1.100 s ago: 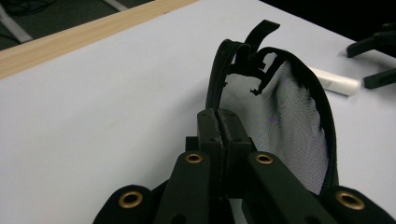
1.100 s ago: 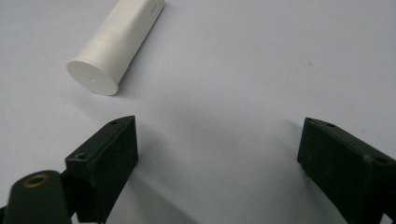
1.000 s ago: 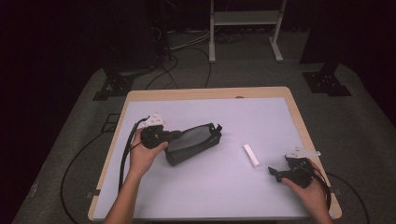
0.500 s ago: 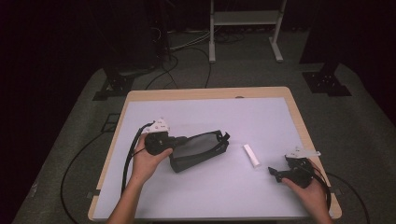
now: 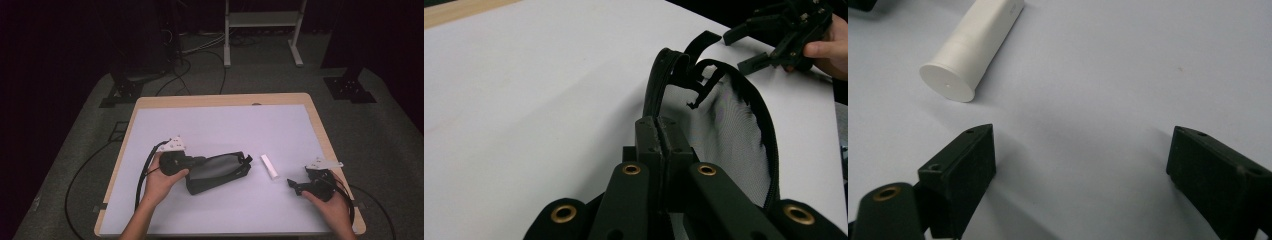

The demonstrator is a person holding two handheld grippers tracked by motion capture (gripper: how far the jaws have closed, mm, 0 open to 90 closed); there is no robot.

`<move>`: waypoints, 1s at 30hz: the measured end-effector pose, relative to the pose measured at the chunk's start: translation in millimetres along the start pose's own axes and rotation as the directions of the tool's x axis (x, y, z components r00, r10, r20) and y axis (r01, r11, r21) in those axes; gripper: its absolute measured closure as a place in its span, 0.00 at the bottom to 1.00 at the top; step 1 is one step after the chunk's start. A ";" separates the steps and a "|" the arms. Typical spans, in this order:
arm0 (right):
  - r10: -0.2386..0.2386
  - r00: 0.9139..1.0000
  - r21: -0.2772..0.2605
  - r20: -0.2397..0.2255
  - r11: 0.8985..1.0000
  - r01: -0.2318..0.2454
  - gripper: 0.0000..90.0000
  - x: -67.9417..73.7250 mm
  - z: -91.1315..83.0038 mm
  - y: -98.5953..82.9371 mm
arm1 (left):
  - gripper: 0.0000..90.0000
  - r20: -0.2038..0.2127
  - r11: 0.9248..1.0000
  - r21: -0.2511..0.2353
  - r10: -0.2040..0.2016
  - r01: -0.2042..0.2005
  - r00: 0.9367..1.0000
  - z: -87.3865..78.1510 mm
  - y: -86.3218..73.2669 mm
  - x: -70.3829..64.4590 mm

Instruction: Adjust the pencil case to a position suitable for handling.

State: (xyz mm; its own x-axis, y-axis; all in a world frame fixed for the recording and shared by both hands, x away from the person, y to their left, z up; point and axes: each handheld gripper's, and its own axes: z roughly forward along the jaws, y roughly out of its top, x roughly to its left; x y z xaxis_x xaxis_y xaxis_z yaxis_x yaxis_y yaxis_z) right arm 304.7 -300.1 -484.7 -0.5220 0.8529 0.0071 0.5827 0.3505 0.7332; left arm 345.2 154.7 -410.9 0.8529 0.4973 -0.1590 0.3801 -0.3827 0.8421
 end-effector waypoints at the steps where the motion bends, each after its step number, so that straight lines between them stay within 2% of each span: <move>1: 0.000 1.000 0.000 0.000 1.000 0.000 0.13 0.0 0.0 0.0 | 0.99 0.006 1.000 0.000 0.002 -0.002 1.000 1.3 -0.6 -1.3; 9: 0.000 1.000 0.000 0.000 1.000 0.000 0.13 0.0 0.0 0.0 | 0.99 0.024 1.000 0.014 0.012 -0.013 1.000 8.4 -2.2 -4.9; 20: -0.001 1.000 -0.001 0.000 1.000 0.001 0.13 0.0 0.0 -0.1 | 0.98 0.016 0.999 0.037 0.008 -0.008 1.000 10.8 -5.2 -5.5; 27: -0.001 1.000 -0.001 0.000 1.000 0.001 0.13 0.0 0.0 -0.1 | 0.89 0.018 0.999 0.050 0.006 -0.007 1.000 10.7 -5.1 -4.9; 29: -0.001 1.000 -0.001 0.001 1.000 0.001 0.13 0.0 0.0 -0.1 | 0.82 0.020 0.999 0.046 0.001 -0.002 1.000 9.4 -4.3 -5.0; 30: -0.001 1.000 -0.001 0.000 1.000 0.001 0.13 0.0 0.0 -0.1 | 0.82 0.020 0.999 0.045 -0.003 0.002 1.000 8.4 -4.0 -4.7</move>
State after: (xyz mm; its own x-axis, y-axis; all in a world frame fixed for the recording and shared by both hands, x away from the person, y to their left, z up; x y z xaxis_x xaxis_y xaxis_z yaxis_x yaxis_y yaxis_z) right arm 304.6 -300.1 -484.8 -0.5222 0.8528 0.0063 0.5818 0.3508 0.7338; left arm 342.7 147.4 -417.8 0.8590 0.4823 -0.1717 0.3971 -0.4162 0.8180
